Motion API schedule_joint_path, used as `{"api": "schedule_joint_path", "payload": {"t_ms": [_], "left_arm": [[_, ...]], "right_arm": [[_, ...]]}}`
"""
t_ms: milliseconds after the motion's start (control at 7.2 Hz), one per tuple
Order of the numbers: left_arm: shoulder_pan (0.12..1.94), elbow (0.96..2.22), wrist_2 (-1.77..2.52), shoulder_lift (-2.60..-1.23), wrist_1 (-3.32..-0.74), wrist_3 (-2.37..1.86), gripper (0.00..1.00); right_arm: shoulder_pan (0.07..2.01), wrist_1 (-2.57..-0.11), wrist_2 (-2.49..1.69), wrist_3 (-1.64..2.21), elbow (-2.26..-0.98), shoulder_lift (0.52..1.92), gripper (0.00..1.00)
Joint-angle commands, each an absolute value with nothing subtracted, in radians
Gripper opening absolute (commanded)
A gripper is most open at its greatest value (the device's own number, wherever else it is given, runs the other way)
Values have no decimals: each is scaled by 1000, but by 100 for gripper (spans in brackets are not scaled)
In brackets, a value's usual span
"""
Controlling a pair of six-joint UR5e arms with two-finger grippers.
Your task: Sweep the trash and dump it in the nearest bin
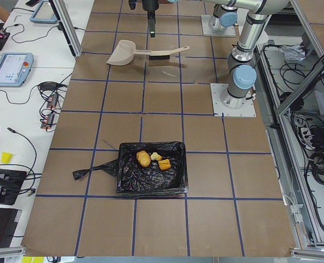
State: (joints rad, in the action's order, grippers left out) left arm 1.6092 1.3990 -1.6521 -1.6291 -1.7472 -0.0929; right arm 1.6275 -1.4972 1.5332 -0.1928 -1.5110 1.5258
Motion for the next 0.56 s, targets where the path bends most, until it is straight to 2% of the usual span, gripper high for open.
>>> {"api": "schedule_joint_path", "payload": {"t_ms": [0, 417], "left_arm": [[1609, 1399, -1652, -1629, -1747, -94, 100], [1609, 1399, -1652, -1629, -1747, -94, 100]], "right_arm": [[1628, -1496, 1532, -195, -1511, 1525, 100], [1628, -1496, 1540, -201, -1513, 1525, 100]]}}
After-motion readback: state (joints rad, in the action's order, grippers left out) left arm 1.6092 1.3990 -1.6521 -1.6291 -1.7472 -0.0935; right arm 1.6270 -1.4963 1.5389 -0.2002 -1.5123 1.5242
